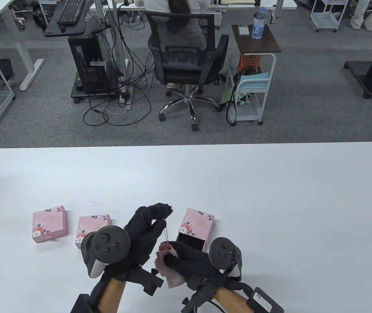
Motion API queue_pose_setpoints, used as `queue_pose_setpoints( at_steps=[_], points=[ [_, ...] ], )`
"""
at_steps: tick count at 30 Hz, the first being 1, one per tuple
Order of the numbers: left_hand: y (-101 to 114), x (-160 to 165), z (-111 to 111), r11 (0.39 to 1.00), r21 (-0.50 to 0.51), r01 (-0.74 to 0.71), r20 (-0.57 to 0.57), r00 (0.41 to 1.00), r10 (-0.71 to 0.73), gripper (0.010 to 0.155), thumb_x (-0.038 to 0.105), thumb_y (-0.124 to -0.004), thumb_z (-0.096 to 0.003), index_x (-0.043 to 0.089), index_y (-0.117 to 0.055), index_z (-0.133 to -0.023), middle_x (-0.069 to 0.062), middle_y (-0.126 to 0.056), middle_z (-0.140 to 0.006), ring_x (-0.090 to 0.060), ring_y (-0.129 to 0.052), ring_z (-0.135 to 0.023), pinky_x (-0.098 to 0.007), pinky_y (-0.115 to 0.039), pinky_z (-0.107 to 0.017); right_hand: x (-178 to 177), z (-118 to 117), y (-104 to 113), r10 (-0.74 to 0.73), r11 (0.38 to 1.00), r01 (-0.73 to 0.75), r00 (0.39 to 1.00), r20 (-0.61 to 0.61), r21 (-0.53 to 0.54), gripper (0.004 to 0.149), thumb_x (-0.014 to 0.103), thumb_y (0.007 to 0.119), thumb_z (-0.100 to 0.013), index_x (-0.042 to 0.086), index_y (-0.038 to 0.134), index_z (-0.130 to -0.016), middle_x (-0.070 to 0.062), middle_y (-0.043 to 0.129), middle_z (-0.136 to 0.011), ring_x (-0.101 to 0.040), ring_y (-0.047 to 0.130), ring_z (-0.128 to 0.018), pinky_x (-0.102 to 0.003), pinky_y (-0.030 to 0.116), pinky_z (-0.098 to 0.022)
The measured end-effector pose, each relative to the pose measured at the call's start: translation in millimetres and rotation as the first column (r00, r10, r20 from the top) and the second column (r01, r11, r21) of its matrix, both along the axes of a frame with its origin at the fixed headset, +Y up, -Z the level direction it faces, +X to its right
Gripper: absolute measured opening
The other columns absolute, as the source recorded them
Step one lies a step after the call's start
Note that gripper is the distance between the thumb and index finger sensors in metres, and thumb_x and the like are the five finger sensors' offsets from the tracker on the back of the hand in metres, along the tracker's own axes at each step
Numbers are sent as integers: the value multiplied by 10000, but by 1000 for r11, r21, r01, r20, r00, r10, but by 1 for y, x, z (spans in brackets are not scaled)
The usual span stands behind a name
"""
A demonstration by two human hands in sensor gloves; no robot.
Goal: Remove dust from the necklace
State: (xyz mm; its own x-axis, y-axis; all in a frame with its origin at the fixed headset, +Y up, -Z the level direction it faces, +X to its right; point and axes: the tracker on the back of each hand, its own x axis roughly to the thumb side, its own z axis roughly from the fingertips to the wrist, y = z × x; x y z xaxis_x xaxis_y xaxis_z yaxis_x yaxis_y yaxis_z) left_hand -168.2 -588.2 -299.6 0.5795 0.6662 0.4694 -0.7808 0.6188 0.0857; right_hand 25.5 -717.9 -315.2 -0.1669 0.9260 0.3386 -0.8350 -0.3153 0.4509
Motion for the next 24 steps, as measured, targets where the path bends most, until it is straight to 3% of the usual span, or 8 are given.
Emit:
queue_pose_setpoints(
  at_steps=[5,13,20,24],
  points=[
    [0,-3,-1,1000,-3,-14,-4,1000,14,458,333,-622,-531,236,-634,-979,-3,-827,-1033,-336,-817,-1005,-574,-492,-805,-4,1,-3,49,999,-49,998,-32,4,631,289,801,-498,201,484,-1037,-49,800,-892,-233,916,-744,-358,762,-598],
    [1,-9,-2,999,-23,-41,-6,999,40,458,335,-625,-531,232,-642,-977,-6,-837,-1024,-332,-829,-995,-575,-517,-799,-7,2,-10,62,997,-63,997,-40,-39,472,365,701,-537,203,624,-973,-32,909,-757,-214,987,-602,-336,809,-503],
    [2,-15,-3,996,-32,-89,-3,996,89,458,333,-627,-531,227,-643,-976,-15,-838,-1021,-340,-833,-985,-577,-598,-770,-11,4,-10,121,992,-122,990,-72,-9,575,320,802,-496,202,567,-1007,-42,862,-830,-229,957,-677,-348,791,-553],
    [3,-20,-3,992,-44,-120,-4,993,120,457,333,-629,-531,224,-647,-975,-17,-843,-1016,-339,-843,-976,-573,-614,-763,-12,5,-11,153,988,-153,986,-66,2,541,316,776,-508,201,581,-999,-39,874,-812,-223,967,-657,-343,798,-538]
  ],
)
